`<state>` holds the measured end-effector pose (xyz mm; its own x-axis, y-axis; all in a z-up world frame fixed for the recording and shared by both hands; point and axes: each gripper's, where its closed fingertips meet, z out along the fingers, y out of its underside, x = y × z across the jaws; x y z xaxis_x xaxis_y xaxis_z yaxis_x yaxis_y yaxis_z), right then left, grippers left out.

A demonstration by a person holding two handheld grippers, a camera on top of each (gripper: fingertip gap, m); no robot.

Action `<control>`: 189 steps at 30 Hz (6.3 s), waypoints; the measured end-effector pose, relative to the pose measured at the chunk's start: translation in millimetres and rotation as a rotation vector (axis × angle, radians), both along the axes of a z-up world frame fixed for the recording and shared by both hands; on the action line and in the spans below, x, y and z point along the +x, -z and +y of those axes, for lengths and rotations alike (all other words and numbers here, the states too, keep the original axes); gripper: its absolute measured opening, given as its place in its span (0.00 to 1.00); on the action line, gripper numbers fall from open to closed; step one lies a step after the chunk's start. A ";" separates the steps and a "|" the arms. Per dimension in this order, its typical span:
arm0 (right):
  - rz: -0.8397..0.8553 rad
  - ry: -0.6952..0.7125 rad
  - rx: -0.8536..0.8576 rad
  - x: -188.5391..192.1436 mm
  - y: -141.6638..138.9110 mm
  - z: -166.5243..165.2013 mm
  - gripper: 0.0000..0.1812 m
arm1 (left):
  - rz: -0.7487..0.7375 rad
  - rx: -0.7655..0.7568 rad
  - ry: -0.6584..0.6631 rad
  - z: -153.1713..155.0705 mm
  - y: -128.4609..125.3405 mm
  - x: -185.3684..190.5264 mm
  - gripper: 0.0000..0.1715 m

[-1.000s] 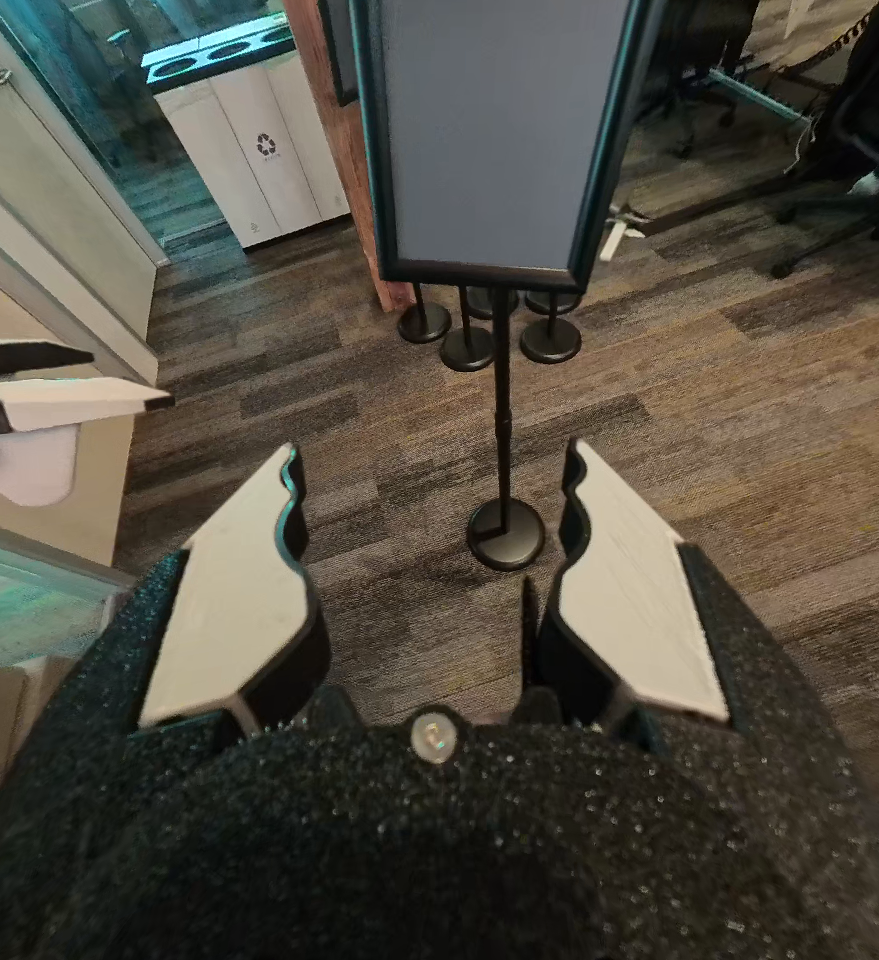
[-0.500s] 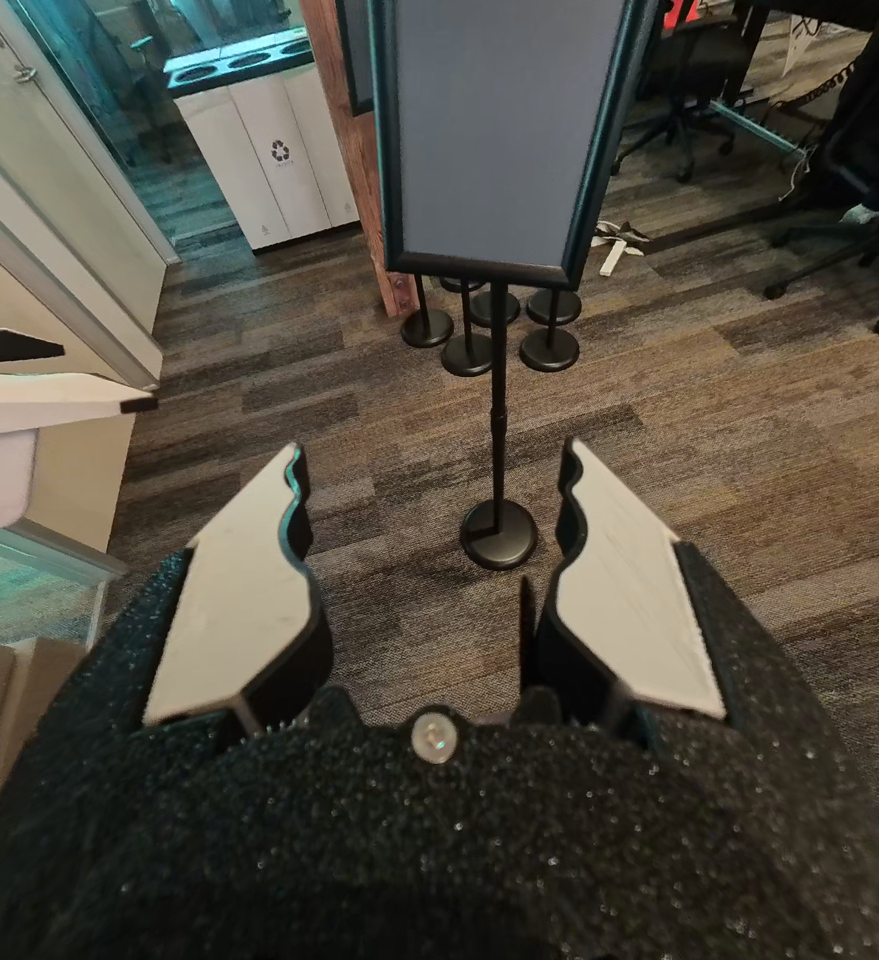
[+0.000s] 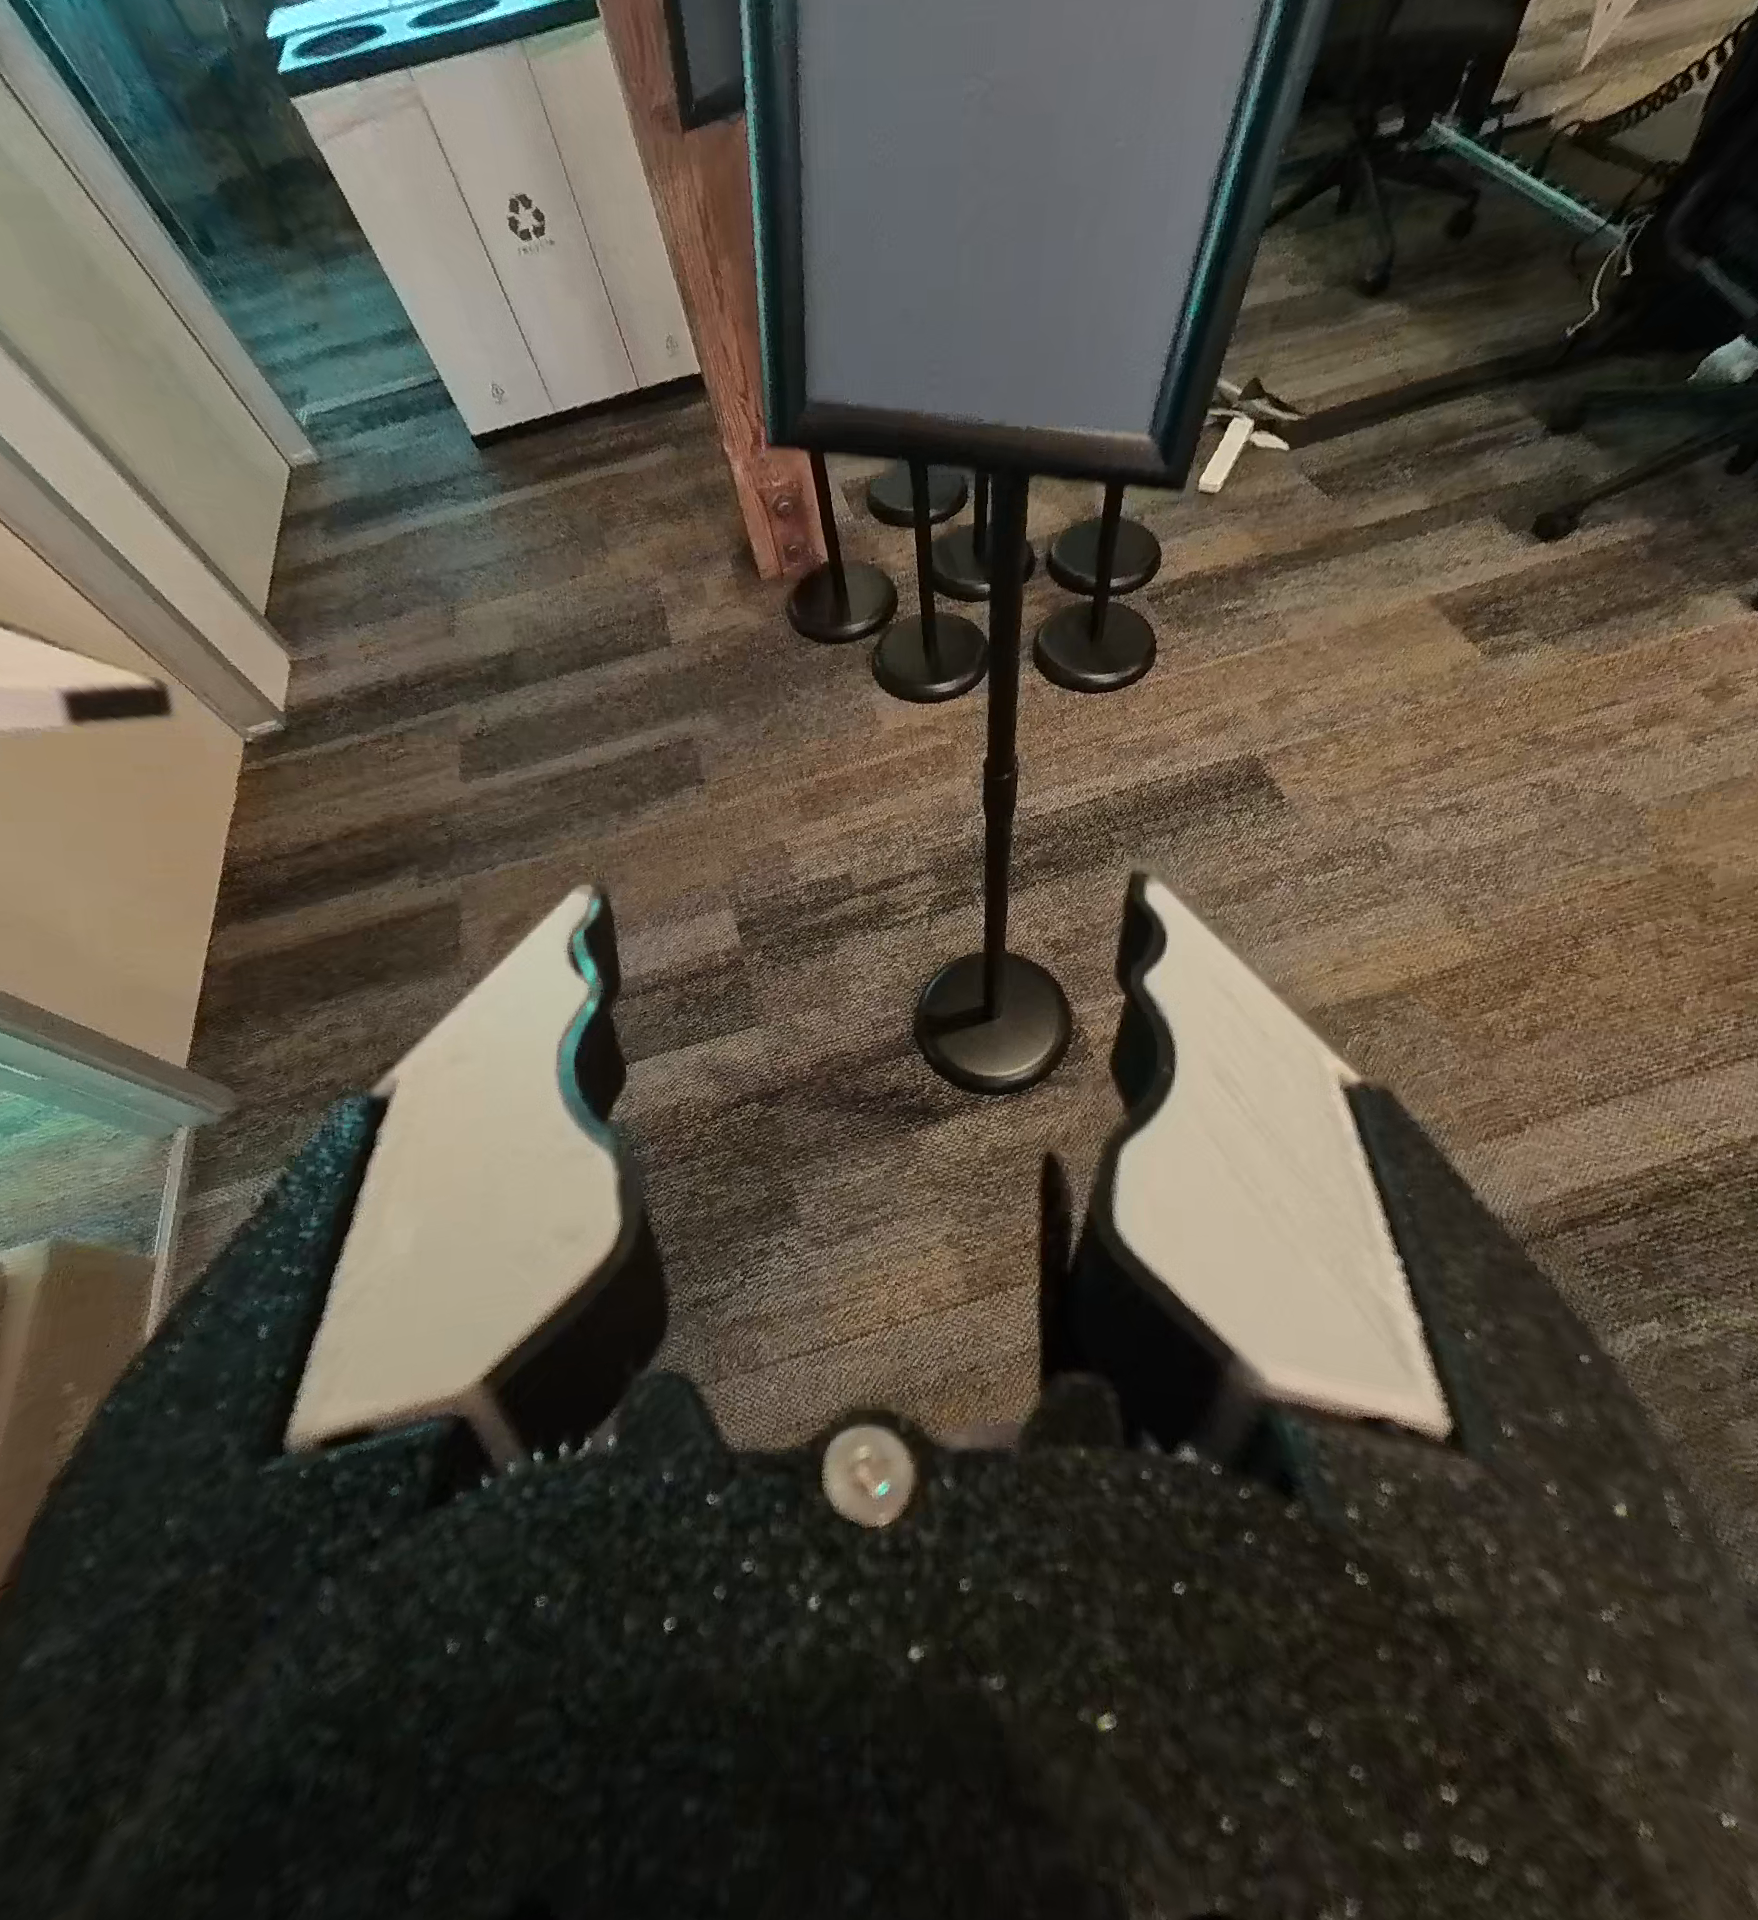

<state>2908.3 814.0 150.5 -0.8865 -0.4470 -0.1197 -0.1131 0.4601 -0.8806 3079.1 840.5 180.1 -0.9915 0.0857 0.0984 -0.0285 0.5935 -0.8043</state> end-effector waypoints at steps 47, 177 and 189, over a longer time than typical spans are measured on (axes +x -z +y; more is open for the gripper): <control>-0.071 0.007 0.089 87.4 0.8 -30.2 0.57 | 0.183 -0.151 0.414 -65.9 -4.5 153.3 0.52; -0.570 2.694 -0.016 265.2 92.0 -512.4 0.60 | -0.427 0.272 3.367 -628.2 131.5 -81.3 0.60; -0.566 2.929 0.029 248.6 100.8 -517.5 0.59 | -0.506 0.299 3.605 -612.1 137.3 -104.3 0.61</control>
